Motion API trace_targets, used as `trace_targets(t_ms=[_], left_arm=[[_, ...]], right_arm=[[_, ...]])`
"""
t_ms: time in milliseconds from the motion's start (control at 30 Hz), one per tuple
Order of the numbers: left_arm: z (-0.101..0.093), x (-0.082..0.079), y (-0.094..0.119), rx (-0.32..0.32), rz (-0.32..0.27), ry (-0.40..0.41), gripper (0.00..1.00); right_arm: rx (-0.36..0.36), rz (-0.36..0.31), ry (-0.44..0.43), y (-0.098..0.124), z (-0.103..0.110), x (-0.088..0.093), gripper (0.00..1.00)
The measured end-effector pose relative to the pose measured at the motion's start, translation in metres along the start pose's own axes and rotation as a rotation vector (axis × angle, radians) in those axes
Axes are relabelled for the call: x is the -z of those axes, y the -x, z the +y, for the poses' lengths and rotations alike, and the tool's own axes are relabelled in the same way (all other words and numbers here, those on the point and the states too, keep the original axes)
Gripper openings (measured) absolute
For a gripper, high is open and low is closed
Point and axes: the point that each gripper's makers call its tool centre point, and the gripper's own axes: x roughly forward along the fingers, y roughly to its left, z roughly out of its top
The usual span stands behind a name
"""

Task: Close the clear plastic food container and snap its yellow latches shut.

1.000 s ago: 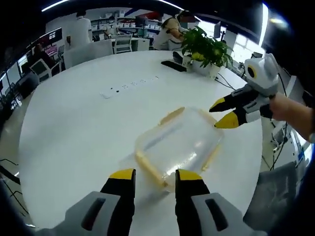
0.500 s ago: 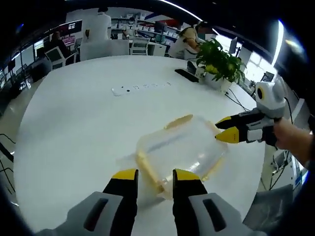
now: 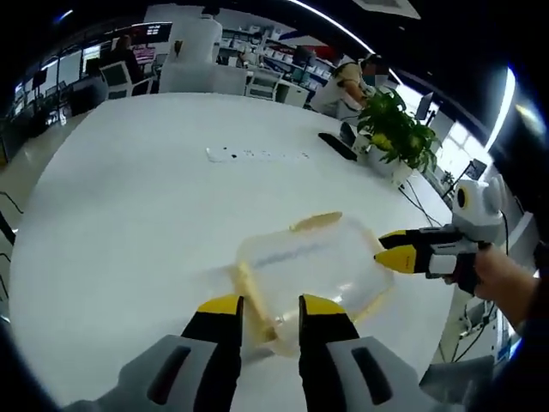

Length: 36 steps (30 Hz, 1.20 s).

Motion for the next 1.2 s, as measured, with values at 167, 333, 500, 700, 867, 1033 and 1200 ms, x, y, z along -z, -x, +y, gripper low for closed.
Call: trace_targets(t_ms=[167, 333, 500, 700, 867, 1033, 1200], left_arm=[[0.002, 0.002, -0.001, 0.013, 0.004, 0.080, 0.19], [0.001, 0.003, -0.001, 0.015, 0.009, 0.110, 0.19], [0.001, 0.002, -0.001, 0.004, 0.016, 0.126, 0.18], [0.000, 0.002, -0.001, -0.012, 0.028, 0.134, 0.16], [0.000, 0.003, -0.001, -0.023, 0.032, 0.140, 0.15], [-0.001, 0.003, 0.000, -0.024, 0.038, 0.153, 0.12], [0.000, -0.002, -0.012, -0.011, 0.013, 0.171, 0.10]], right_arm=[[0.002, -0.001, -0.041, -0.002, -0.001, 0.000, 0.27], [0.006, -0.004, -0.111, -0.003, -0.001, 0.001, 0.27], [0.005, -0.001, -0.166, -0.004, -0.001, 0.002, 0.27], [0.024, 0.000, -0.174, -0.004, 0.001, 0.002, 0.25], [0.026, 0.001, -0.188, -0.005, 0.002, 0.002, 0.24], [0.027, 0.021, -0.199, -0.004, 0.005, 0.006, 0.23], [0.029, 0.030, -0.194, -0.005, 0.006, 0.006, 0.22]])
